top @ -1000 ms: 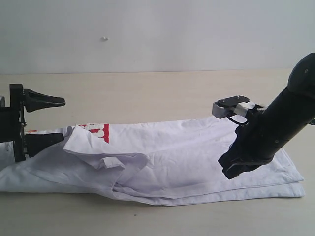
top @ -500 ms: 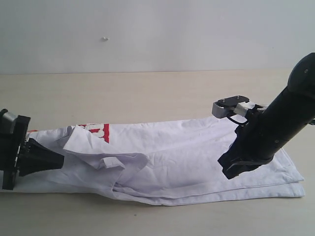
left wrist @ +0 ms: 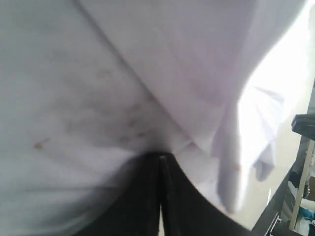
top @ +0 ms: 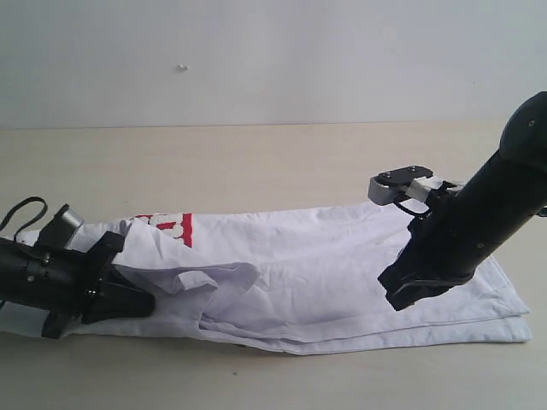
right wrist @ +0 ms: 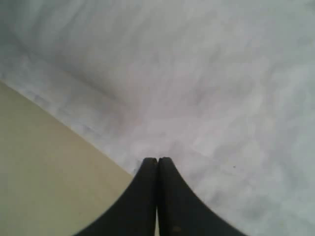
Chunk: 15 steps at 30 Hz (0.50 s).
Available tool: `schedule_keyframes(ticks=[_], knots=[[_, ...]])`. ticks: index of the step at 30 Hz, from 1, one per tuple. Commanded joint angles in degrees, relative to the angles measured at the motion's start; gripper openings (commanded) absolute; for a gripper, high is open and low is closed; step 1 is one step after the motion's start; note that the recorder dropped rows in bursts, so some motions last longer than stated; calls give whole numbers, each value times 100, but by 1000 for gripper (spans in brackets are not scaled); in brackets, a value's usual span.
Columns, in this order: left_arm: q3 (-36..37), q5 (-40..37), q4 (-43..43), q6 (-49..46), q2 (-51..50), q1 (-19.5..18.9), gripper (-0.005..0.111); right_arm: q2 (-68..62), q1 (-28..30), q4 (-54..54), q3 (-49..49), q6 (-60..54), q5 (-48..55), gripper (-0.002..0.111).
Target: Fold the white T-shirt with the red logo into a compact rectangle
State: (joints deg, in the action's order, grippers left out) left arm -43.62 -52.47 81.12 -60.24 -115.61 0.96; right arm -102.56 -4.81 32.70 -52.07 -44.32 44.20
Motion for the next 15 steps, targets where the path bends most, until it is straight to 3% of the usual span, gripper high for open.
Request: schedule_keyframes(ticks=[1, 4, 10, 15], knots=[[29, 185, 807, -382, 1, 501, 0, 59, 13, 25, -30, -51, -54, 0], [29, 185, 1130, -436, 1, 713, 0, 59, 13, 25, -30, -51, -43, 0], [29, 50, 1170, -405, 184, 754, 0, 59, 13, 25, -30, -51, -43, 0], [29, 592, 1447, -405, 509, 754, 0, 59, 13, 25, -30, -51, -43, 0]])
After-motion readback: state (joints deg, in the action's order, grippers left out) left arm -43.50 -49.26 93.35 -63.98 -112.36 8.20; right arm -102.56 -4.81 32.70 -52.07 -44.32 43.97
